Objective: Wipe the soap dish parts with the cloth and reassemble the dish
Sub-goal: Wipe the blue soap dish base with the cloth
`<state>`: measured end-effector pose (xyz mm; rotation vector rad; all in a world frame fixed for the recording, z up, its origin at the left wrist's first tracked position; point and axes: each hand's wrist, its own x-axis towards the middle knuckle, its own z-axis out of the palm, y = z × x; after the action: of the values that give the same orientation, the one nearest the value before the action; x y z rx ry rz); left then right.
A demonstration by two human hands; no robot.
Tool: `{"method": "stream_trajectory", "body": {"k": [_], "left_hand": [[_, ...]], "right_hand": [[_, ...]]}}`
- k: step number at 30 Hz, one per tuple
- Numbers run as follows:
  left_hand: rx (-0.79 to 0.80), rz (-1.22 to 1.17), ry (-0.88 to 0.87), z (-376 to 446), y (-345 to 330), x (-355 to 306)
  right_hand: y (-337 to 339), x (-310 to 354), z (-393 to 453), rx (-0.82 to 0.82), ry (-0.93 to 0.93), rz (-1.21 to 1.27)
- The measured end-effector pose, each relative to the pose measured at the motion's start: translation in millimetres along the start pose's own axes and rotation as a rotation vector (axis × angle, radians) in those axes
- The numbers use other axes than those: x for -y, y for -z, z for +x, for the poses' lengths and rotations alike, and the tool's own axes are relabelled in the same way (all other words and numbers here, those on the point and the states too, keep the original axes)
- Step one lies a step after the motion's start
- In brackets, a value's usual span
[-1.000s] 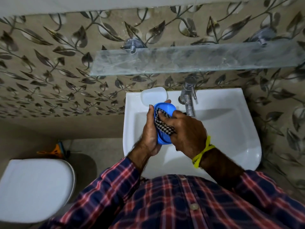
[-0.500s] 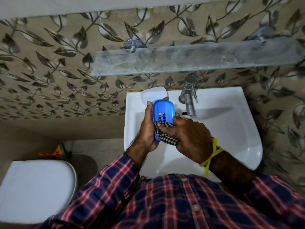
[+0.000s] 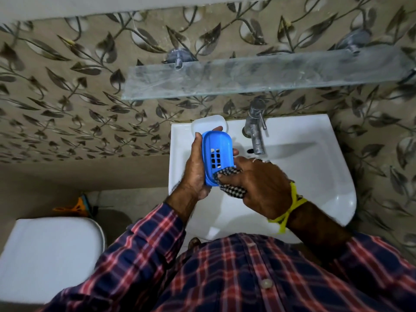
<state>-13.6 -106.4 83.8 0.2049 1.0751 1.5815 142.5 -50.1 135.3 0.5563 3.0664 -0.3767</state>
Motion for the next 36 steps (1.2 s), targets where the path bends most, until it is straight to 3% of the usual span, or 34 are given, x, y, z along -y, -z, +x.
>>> {"method": "stream_trajectory", "body": {"k": [3, 8, 13, 18, 21, 25, 30, 36], "left_hand": [[-0.022, -0.001, 0.010, 1, -3, 6], [-0.009, -0.008, 0.018, -5, 2, -3], [-0.058, -0.001, 0.037, -6, -4, 2], [-0.036, -0.013, 0.008, -13, 1, -8], [-0.058, 0.006, 0.043, -18, -7, 11], [-0.053, -0.033, 0.033, -18, -4, 9], [-0.060, 0.016, 0.013, -26, -9, 12], [-0.061, -0.038, 0.004, -30, -7, 11]], "right_hand": [[1, -2, 2, -0.049, -0.105, 0.102], [-5, 9, 1, -0.067, -0.034, 0.092], [2, 10, 16, -0.205, -0.173, 0.135], [-6, 21, 1, -0.163, -0.120, 0.145], [1, 13, 13, -0.267, -0.277, 0.207], [-3, 24, 9, -0.317, -0.194, 0.210], [0, 17, 14, -0.508, -0.378, 0.265], [-3, 37, -2, -0.215, -0.186, 0.109]]}}
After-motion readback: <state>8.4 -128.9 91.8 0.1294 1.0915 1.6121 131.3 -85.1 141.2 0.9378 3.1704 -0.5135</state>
